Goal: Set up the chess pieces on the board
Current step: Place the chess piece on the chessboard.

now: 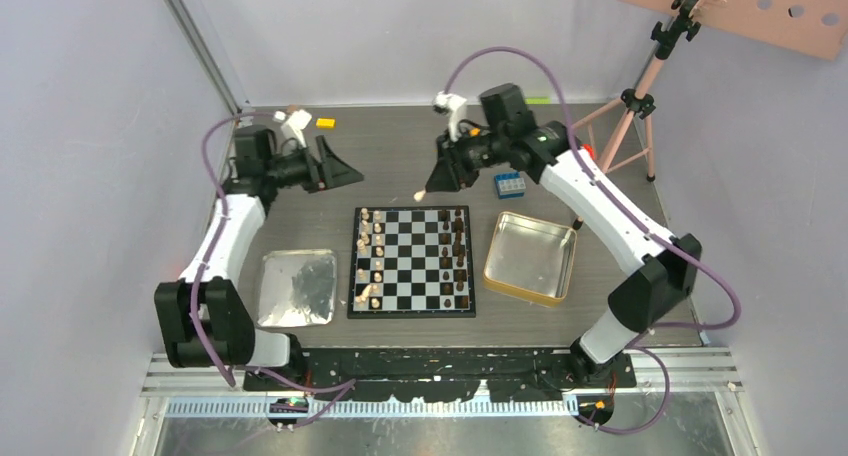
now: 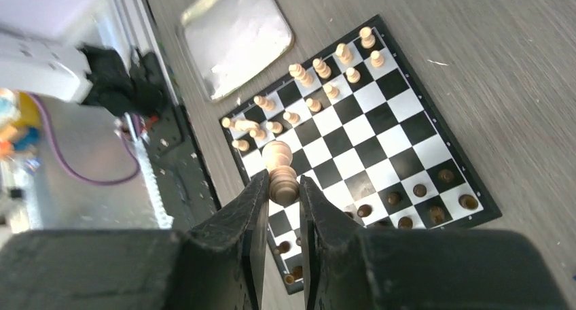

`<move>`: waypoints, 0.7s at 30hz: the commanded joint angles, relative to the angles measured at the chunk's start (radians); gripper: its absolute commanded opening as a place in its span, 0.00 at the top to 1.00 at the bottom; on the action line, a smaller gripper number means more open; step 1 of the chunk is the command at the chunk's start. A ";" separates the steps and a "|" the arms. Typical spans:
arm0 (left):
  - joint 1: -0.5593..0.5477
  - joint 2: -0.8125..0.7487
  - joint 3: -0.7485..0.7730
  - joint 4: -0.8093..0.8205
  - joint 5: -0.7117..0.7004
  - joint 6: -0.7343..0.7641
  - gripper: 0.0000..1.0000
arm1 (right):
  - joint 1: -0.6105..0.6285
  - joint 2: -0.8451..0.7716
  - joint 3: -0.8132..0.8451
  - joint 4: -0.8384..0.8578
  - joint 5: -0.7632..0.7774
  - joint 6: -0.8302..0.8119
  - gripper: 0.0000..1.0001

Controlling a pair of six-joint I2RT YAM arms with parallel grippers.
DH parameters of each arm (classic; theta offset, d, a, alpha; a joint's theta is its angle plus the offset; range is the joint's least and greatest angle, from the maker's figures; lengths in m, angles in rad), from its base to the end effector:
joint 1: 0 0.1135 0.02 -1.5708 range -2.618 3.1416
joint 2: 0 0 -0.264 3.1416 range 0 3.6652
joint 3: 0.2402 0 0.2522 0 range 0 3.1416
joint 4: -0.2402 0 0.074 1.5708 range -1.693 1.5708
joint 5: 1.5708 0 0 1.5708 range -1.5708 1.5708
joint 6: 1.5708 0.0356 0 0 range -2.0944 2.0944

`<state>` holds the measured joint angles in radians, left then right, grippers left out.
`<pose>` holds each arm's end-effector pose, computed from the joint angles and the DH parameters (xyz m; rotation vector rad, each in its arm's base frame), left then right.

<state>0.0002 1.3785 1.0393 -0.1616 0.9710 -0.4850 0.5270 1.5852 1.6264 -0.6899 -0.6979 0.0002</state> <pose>0.3031 -0.0293 0.3025 0.1253 2.0698 -1.2952 0.2882 0.1942 0.3863 -0.9601 2.0278 1.0613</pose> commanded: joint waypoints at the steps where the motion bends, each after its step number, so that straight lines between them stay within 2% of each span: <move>1: 0.154 -0.059 0.176 -0.609 -0.158 0.489 0.20 | 0.163 0.116 0.155 -0.270 0.292 -0.239 0.99; 4: 0.230 -0.067 0.229 -0.757 -0.277 0.645 0.15 | 0.286 0.248 0.293 -0.355 0.390 -0.286 0.99; 9: 0.334 -0.086 0.205 -0.791 -0.391 0.715 0.11 | 0.412 0.449 0.473 -0.466 0.487 -0.336 0.99; 15: 0.425 -0.062 0.191 -0.801 -0.396 0.753 0.11 | 0.500 0.634 0.695 -0.540 0.544 -0.354 0.99; 21: 0.487 -0.044 0.181 -0.799 -0.384 0.783 0.11 | 0.537 0.765 0.839 -0.575 0.562 -0.363 0.99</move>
<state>0.4568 1.3258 1.2274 -0.9421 0.5835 0.2470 1.0492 2.3058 2.3577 -1.2129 -0.1764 -0.3382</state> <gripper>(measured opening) 0.891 0.259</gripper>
